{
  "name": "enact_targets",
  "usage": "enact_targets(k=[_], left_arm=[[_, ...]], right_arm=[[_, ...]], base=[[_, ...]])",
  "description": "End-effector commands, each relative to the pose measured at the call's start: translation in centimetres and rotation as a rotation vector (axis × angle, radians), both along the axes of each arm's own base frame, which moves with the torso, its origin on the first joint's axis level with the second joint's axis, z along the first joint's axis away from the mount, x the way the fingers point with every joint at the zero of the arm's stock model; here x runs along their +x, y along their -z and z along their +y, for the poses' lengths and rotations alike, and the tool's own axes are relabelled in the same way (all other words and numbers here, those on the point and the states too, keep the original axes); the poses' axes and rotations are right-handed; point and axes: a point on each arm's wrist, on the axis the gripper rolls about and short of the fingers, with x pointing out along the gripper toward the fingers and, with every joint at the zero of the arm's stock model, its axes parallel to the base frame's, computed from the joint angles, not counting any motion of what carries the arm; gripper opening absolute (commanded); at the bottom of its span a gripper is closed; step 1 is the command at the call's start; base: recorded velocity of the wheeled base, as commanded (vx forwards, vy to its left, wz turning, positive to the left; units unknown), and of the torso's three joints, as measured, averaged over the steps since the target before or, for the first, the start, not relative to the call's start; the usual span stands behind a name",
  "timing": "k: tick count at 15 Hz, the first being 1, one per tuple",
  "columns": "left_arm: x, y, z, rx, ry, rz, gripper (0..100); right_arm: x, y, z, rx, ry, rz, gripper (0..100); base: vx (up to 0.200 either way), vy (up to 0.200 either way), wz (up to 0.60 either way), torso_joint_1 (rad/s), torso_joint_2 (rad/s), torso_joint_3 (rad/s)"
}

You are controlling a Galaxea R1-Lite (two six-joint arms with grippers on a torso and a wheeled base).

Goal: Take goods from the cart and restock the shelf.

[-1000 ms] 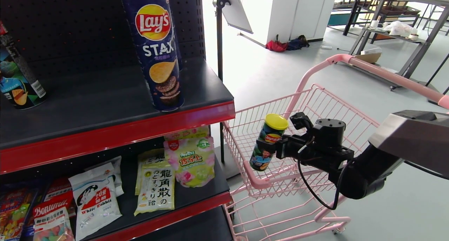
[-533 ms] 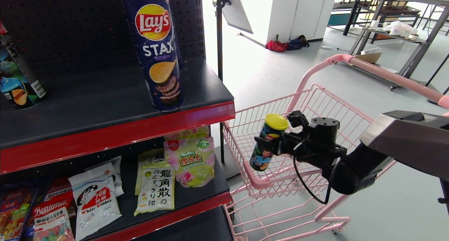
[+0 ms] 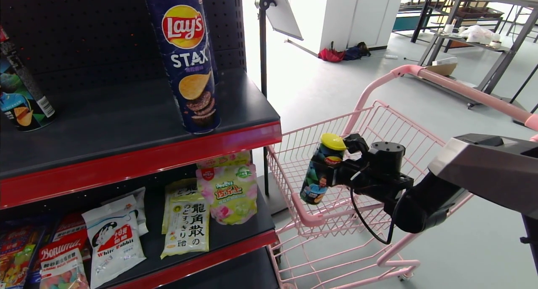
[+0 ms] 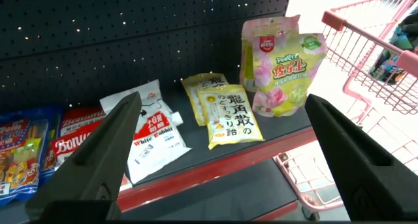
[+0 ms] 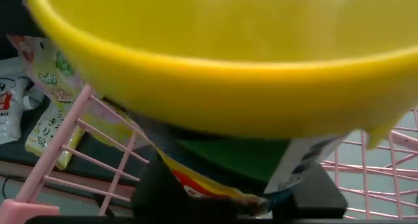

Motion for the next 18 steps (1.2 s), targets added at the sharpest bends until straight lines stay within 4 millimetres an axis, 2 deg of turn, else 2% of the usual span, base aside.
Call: enact_targets(k=[1, 3, 5, 7, 8, 9, 10, 12, 13, 14, 15, 16, 18], left_arm=[[0.0, 0.0, 0.0, 0.000, 0.000, -0.001, 100], [0.0, 0.0, 0.0, 0.000, -0.001, 0.001, 100], [0.0, 0.0, 0.0, 0.000, 0.000, 0.001, 100], [0.0, 0.0, 0.0, 0.000, 0.000, 0.001, 100], [0.0, 0.0, 0.0, -0.002, 0.002, 0.001, 100], [0.0, 0.0, 0.0, -0.002, 0.002, 0.001, 100], [0.0, 0.0, 0.0, -0.002, 0.002, 0.001, 100], [0.0, 0.0, 0.0, -0.002, 0.002, 0.001, 100], [0.0, 0.0, 0.0, -0.002, 0.002, 0.001, 100], [0.0, 0.0, 0.0, -0.002, 0.000, 0.001, 100], [0.0, 0.0, 0.0, -0.002, 0.002, 0.001, 100], [0.0, 0.0, 0.0, -0.002, 0.002, 0.001, 100], [0.0, 0.0, 0.0, -0.002, 0.002, 0.001, 100]], right_arm=[[-0.1, -0.6, 0.0, 0.003, 0.011, -0.023, 0], [-0.8, -3.6, 0.1, 0.012, 0.033, -0.077, 0], [-2.2, -9.2, -0.5, -0.010, 0.050, -0.139, 0], [-3.8, -13.3, -1.2, -0.033, 0.072, -0.201, 0], [-6.3, -16.3, -1.9, -0.035, 0.115, -0.237, 0], [-8.8, -18.2, -2.4, -0.043, 0.145, -0.249, 0], [-10.1, -19.2, -2.8, -0.058, 0.170, -0.250, 0], [-16.5, -22.6, -5.1, -0.086, 0.218, -0.227, 0], [-18.3, -22.9, -5.8, -0.101, 0.231, -0.206, 0], [-22.8, -22.7, -7.9, -0.183, 0.287, -0.163, 0], [-26.1, -21.7, -9.5, -0.290, 0.360, -0.106, 0], [-28.9, -20.7, -10.6, -0.313, 0.388, -0.061, 0], [-33.1, -18.7, -12.3, -0.311, 0.452, -0.047, 0]], base=[[0.000, 0.000, 0.00, 0.000, 0.00, 0.000], [0.000, 0.000, 0.00, 0.000, 0.00, 0.000], [0.000, 0.000, 0.00, 0.000, 0.00, 0.000], [0.000, 0.000, 0.00, 0.000, 0.00, 0.000], [0.000, 0.000, 0.00, 0.000, 0.00, 0.000], [0.000, 0.000, 0.00, 0.000, 0.00, 0.000], [0.000, 0.000, 0.00, 0.000, 0.00, 0.000], [0.000, 0.000, 0.00, 0.000, 0.00, 0.000], [0.000, 0.000, 0.00, 0.000, 0.00, 0.000], [0.000, 0.000, 0.00, 0.000, 0.00, 0.000], [0.000, 0.000, 0.00, 0.000, 0.00, 0.000], [0.000, 0.000, 0.00, 0.000, 0.00, 0.000], [0.000, 0.000, 0.00, 0.000, 0.00, 0.000]])
